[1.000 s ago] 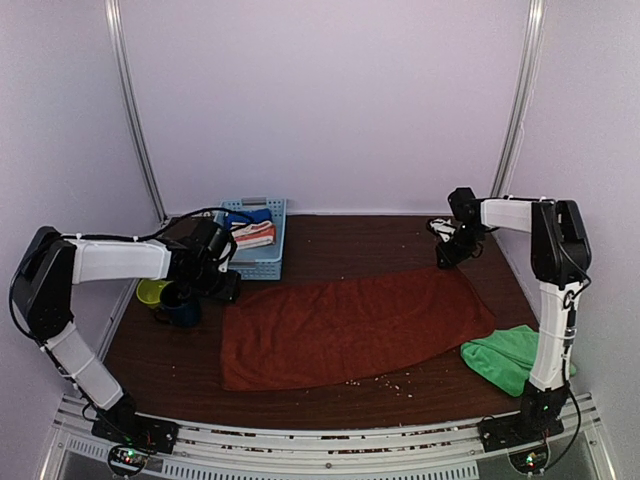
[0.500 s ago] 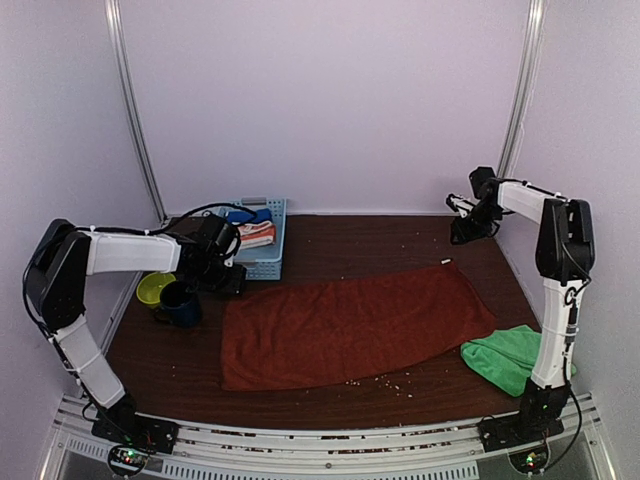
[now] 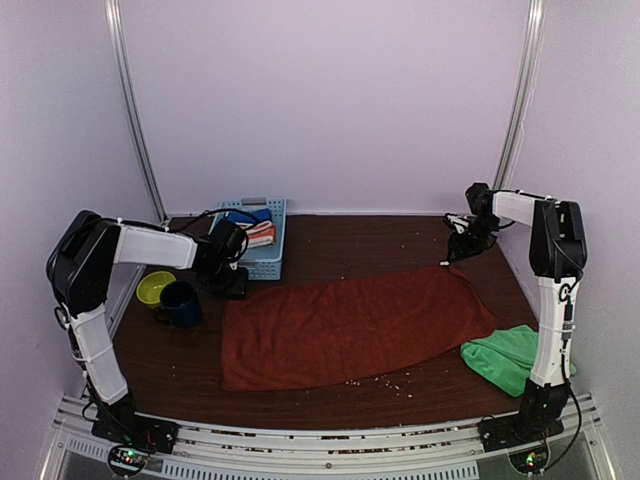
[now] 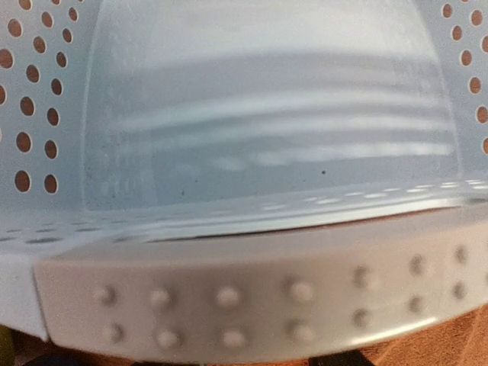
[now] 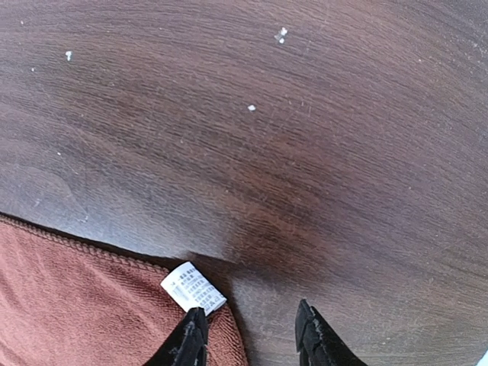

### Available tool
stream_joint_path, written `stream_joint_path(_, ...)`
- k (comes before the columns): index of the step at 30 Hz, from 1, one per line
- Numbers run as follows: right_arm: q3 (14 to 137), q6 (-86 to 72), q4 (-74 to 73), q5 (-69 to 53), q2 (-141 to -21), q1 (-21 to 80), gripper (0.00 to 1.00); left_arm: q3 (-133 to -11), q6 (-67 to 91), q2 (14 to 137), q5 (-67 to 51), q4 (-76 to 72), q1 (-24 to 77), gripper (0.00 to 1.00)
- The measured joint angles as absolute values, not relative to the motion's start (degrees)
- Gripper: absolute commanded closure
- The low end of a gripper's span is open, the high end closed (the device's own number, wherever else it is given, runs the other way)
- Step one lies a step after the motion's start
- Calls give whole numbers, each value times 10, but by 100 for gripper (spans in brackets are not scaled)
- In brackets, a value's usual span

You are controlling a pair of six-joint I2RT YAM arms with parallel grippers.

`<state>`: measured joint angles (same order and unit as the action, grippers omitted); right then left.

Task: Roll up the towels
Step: Smooth out the towel at the center of the board.

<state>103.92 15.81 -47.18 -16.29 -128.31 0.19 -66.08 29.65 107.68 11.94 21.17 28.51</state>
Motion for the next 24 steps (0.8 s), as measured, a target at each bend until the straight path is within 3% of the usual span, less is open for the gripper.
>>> stream_joint_path(6, 1039, 158, -470, -188, -1288, 0, 60, -661, 306, 1079, 142, 215, 282, 43)
stream_joint_path(14, 1039, 152, -470, -213, -1300, 0, 53, -647, 316, 1075, 144, 214, 273, 46)
stream_joint_path(17, 1035, 153, -468, -230, -1299, 0, 51, -640, 317, 1075, 135, 211, 269, 54)
stream_joint_path(20, 1023, 157, -465, -242, -1295, 0, 52, -640, 317, 1075, 124, 206, 268, 69)
stream_joint_path(24, 1017, 165, -465, -247, -1291, 0, 63, -640, 317, 1075, 115, 196, 268, 91)
